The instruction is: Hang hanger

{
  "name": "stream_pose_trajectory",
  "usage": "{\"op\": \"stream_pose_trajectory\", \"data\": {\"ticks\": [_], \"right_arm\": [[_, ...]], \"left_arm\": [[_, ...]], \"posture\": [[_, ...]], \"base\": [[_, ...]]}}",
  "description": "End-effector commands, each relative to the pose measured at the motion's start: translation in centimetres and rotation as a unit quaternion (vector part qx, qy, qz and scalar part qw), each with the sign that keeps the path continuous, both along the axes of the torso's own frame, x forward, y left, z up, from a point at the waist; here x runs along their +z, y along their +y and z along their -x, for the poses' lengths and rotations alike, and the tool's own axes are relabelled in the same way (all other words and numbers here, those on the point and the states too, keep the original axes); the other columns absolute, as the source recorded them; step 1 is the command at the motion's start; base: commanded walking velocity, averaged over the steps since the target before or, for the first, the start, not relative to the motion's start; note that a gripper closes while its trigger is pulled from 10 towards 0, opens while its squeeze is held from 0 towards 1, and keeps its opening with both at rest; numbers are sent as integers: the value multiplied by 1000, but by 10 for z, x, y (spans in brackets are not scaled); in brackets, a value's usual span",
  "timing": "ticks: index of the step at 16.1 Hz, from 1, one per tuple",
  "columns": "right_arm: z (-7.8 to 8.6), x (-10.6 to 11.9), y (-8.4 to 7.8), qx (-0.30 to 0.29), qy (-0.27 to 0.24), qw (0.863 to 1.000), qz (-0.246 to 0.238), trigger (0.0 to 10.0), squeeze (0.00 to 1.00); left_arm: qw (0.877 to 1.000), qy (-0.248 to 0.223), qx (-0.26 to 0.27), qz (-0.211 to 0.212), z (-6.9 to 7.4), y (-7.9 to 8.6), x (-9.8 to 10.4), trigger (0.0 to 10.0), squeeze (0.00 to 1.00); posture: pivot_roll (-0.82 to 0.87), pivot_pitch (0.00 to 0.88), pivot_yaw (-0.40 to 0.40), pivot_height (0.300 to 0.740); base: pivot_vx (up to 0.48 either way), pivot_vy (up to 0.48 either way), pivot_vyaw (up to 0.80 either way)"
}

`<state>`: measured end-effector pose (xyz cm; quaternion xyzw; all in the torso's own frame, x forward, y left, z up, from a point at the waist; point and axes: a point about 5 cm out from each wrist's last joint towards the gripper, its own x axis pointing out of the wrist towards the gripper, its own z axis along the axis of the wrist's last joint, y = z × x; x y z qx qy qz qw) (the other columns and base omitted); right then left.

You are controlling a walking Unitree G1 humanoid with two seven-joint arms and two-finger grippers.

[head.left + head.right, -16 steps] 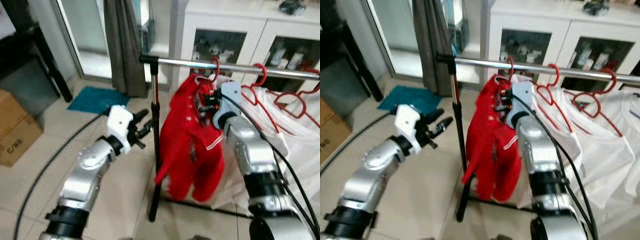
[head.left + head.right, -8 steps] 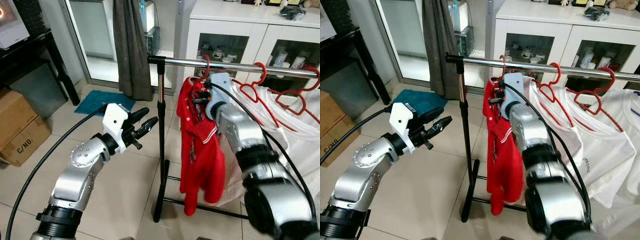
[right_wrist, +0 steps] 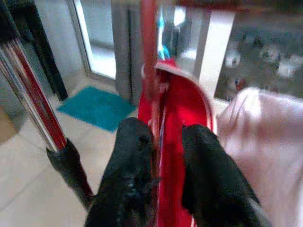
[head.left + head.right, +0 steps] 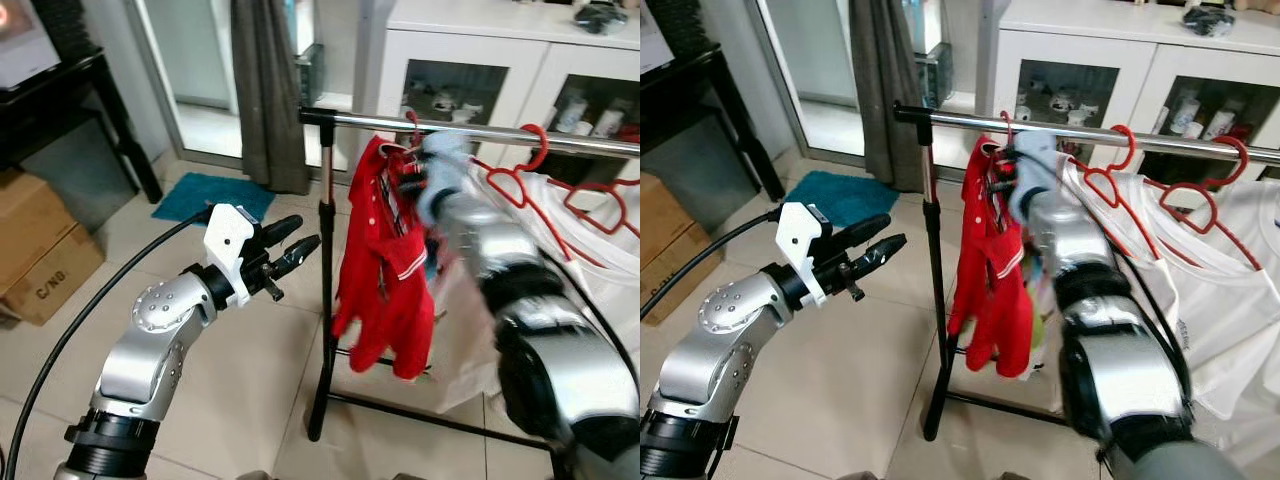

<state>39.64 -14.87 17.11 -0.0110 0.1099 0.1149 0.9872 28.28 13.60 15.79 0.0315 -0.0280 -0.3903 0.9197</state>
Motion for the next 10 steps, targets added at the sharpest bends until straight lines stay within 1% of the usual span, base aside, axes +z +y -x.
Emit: {"op": "stream_pose_trajectory", "data": {"ticks": [1,2,3,4,5,6,7,8,9,10], "right_arm": [[7,11,-4,18,-27,999,-20,10000,1000],[17,16,-5,39,-50,998,-31,10000,1000],[30,16,-4,63,-66,995,-39,10000,784],[57,9,0,78,-81,990,-82,10000,0],[71,4,1,73,-89,989,-91,10000,0],[94,-14,-2,51,-91,989,-102,10000,0],[101,-25,-2,40,-72,991,-104,10000,0],[101,-25,-2,40,-72,991,-104,10000,0],[108,-35,-3,26,-53,994,-91,10000,0],[107,-38,-6,9,-50,994,-99,10000,0]], "left_arm": [[1000,-2,19,2,-1,4,-1,10000,0],[999,-3,37,-2,-2,5,-3,10000,0],[997,7,76,-12,-5,9,-8,10000,0],[985,27,167,20,-9,16,-11,10000,0],[980,25,196,40,-7,19,-10,10000,0],[968,20,247,32,2,24,-17,10000,0],[965,19,260,19,6,24,-23,10000,0],[965,19,260,19,6,24,-23,10000,0],[961,20,276,15,6,22,-26,10000,0],[958,34,285,10,4,21,-29,10000,0]], "posture": [[-26,0,51,740],[-30,0,53,740],[-31,0,53,740],[-37,0,56,740],[-37,0,56,740],[-44,0,71,740],[-47,0,71,740],[-47,0,71,740],[-42,0,65,740],[-39,0,63,740]], "base": [[0,0,0],[0,0,0],[0,0,0],[0,0,0],[0,0,0],[0,0,0],[0,0,0],[0,0,0],[0,0,0],[0,0,0]]}}
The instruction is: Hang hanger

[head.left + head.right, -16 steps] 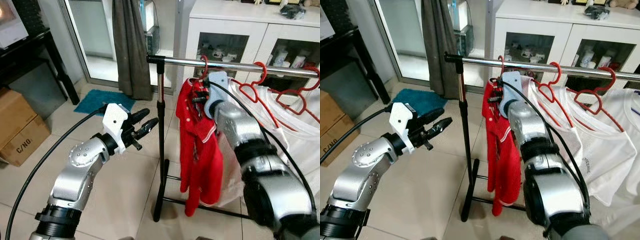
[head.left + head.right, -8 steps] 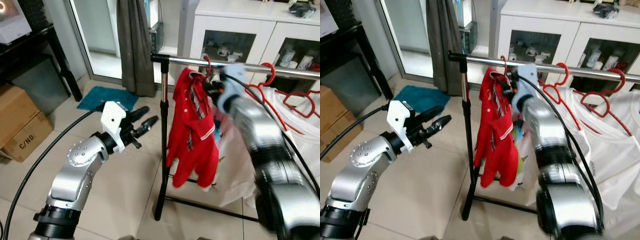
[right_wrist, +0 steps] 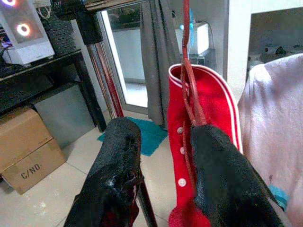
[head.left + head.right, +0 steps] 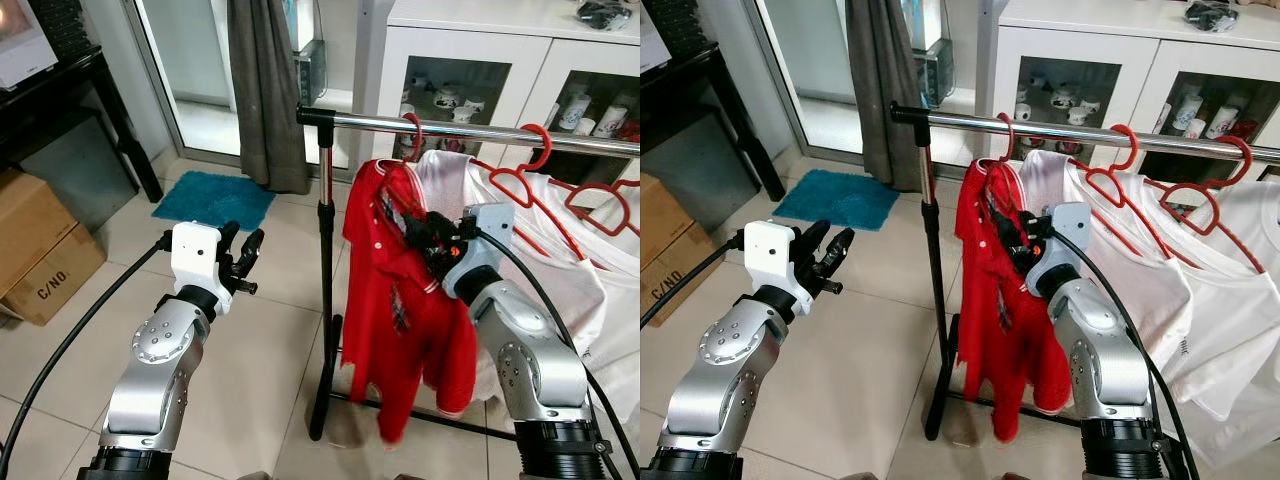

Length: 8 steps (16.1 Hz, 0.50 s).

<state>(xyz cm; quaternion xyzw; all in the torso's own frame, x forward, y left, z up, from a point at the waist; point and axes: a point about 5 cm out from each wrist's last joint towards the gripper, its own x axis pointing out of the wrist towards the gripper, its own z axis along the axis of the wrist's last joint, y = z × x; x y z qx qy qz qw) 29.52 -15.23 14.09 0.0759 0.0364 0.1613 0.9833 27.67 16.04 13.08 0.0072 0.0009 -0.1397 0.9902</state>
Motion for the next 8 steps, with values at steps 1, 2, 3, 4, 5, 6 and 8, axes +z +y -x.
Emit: {"op": "stream_pose_trajectory", "data": {"ticks": [1,2,3,4,5,6,8], "right_arm": [[4,-10,-3,-34,24,999,5,10000,0],[4,-15,-1,-27,36,999,18,10000,0],[3,-15,2,-23,38,999,21,10000,0],[3,-15,3,-21,38,999,23,10000,0],[3,-16,4,-19,40,999,24,10000,0],[3,-17,3,-19,41,999,25,10000,0],[4,-19,4,-18,47,998,35,10000,0]], "left_arm": [[1000,9,29,-5,-1,-2,-3,10000,0],[1000,8,28,0,-1,-1,-3,10000,0],[1000,9,23,-7,-2,-2,-4,10000,0],[1000,12,22,-9,-2,-2,-5,10000,0],[1000,13,19,-10,-2,-2,-6,10000,0],[1000,15,17,-6,-1,-3,-7,10000,0],[1000,16,19,4,0,-2,-6,10000,0]], "posture": [[-39,0,62,740],[-37,0,56,740],[-37,0,52,740],[-39,0,49,740],[-39,0,48,740],[-39,0,46,740],[-36,0,42,740]], "base": [[0,0,0],[0,0,0],[0,0,0],[0,0,0],[0,0,0],[0,0,0],[0,0,0]]}}
